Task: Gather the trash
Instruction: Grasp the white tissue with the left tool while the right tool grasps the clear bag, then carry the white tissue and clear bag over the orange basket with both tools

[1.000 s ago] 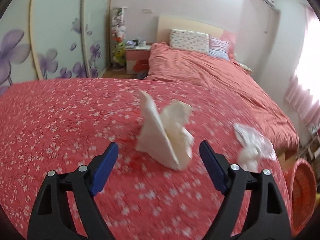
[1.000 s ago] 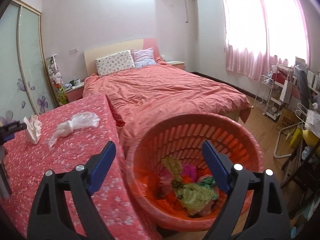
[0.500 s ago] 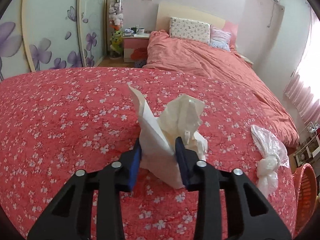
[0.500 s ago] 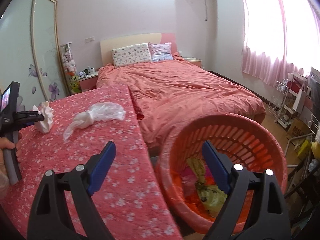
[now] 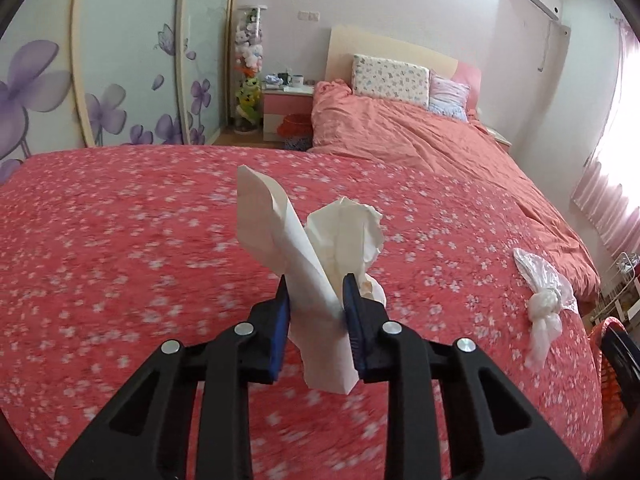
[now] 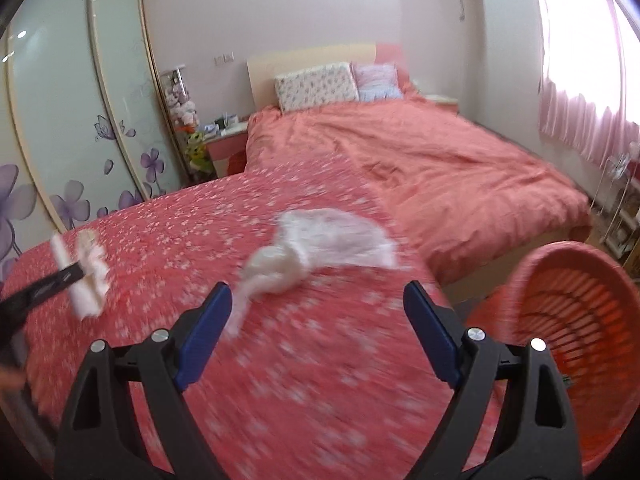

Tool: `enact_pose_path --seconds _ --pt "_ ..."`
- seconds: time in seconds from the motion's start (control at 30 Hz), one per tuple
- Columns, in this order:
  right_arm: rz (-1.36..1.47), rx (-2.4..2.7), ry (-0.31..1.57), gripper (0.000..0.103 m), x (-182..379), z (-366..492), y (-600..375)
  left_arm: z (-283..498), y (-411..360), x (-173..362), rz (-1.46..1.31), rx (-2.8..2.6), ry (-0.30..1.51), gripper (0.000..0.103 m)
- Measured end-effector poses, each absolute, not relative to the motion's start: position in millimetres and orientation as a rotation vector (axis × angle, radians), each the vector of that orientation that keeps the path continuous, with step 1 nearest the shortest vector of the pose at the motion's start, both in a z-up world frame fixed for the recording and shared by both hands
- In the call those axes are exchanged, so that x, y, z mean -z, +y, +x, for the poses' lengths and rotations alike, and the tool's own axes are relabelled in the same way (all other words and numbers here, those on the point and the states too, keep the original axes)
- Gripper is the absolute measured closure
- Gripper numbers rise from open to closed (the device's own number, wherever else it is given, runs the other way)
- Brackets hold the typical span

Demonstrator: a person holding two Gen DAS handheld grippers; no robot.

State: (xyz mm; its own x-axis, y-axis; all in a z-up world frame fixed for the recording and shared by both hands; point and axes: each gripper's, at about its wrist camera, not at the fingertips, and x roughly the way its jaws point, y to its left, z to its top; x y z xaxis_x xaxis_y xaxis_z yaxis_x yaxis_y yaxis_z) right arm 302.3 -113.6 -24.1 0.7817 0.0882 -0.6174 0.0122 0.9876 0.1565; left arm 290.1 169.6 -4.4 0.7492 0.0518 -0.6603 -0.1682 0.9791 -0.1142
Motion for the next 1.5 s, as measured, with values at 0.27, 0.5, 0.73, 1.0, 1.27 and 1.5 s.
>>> enact_pose_path --seconds 0.27,0.5,0.73,1.0,1.27,1.5 --pt "0.129 0.042 0.84 0.038 55 378 -67 268 179 -7 -0.142 -0.112 0.666 0.077" --pt "0.138 0.003 0.86 0.075 59 350 -87 260 175 -8 -0.132 -0.085 0.665 0.077" --pt "0.153 -0.058 0.774 0.078 31 284 -117 242 157 -17 -0.125 -0.043 0.655 0.077" --pt "0.161 -0.077 0.66 0.078 -13 217 -135 221 129 -34 -0.113 0.017 0.638 0.077" --pt "0.172 -0.067 0.596 0.078 -38 174 -154 205 99 -46 -0.086 0.082 0.621 0.077" --pt "0.186 -0.027 0.559 0.078 -46 145 -179 194 66 -50 -0.059 0.155 0.614 0.077"
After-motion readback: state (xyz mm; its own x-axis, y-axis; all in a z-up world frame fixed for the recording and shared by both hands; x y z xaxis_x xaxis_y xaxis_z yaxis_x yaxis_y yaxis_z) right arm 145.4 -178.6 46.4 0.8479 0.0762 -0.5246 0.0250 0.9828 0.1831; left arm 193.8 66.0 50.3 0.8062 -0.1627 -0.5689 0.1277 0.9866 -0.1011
